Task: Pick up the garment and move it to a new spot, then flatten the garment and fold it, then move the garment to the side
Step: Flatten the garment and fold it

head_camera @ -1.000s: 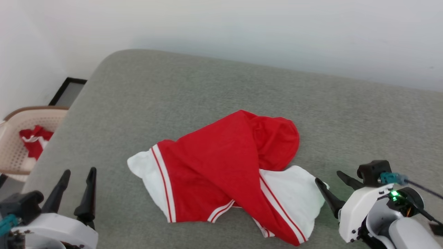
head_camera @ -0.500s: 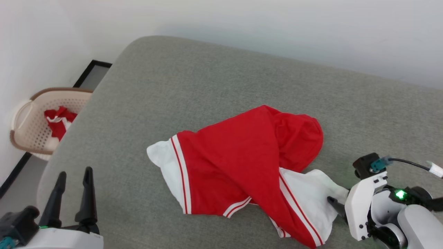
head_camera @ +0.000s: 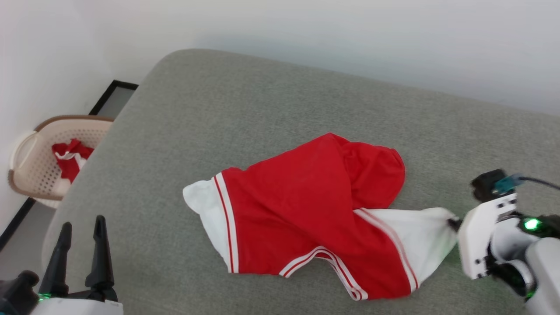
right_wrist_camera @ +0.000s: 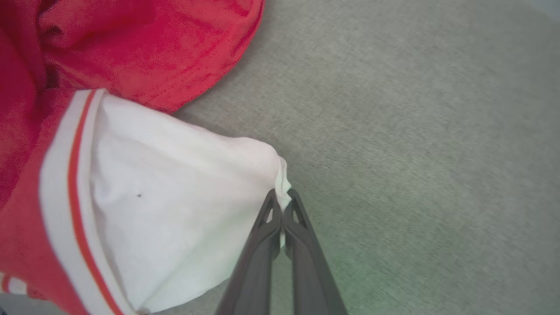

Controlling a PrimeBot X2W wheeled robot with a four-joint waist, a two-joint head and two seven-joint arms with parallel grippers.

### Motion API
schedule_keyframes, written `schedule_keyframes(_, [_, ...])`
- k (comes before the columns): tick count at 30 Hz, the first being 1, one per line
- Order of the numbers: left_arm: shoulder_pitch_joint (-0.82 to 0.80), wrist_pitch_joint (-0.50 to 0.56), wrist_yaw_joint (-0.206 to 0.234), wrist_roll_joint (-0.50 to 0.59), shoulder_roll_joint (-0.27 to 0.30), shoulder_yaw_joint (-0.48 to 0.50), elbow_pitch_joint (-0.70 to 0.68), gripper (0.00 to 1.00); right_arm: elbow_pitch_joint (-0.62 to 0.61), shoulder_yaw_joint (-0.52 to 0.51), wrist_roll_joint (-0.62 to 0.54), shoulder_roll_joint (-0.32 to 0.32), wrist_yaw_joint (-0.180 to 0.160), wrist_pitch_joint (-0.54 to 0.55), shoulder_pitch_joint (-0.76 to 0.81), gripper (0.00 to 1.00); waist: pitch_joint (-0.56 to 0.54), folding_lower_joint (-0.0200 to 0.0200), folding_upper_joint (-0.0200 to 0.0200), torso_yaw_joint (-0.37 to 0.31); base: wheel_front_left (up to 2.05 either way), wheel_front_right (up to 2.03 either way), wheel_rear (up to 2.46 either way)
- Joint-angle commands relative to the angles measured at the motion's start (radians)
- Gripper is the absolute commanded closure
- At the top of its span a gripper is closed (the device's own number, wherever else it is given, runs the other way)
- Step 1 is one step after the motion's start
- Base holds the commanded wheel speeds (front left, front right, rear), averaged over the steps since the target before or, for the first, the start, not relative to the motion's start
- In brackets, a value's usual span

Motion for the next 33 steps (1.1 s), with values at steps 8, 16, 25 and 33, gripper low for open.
schedule_keyframes(8, [-0.009,0.000,-0.025,0.026,-0.012,0.025,-0.004,0.00,-0.012,-0.131,-0.036,-0.076,-0.001,-0.007,-0.012,1.00,-0.009,0.0000,0.0000,-0.061,0.00,0.00,0.00])
schedule_keyframes(16, [-0.020,0.000,-0.032,0.023,-0.006,0.030,-0.008,0.00,0.025,-0.287,-0.098,-0.137,-0.001,0.011,0.016,1.00,-0.002,0.0000,0.0000,-0.105,0.00,0.00,0.00])
schedule_keyframes(25, [-0.038,0.000,-0.032,0.016,0.008,0.013,0.001,0.00,0.129,-0.374,-0.137,-0.071,-0.001,-0.009,0.056,1.00,0.017,0.0000,0.0000,-0.131,0.00,0.00,0.00])
schedule_keyframes(33, [-0.042,0.000,-0.033,-0.006,0.053,-0.031,0.008,0.00,0.233,-0.376,-0.130,-0.016,-0.001,-0.054,-0.009,0.00,0.018,0.0000,0.0000,-0.160,0.00,0.00,0.00])
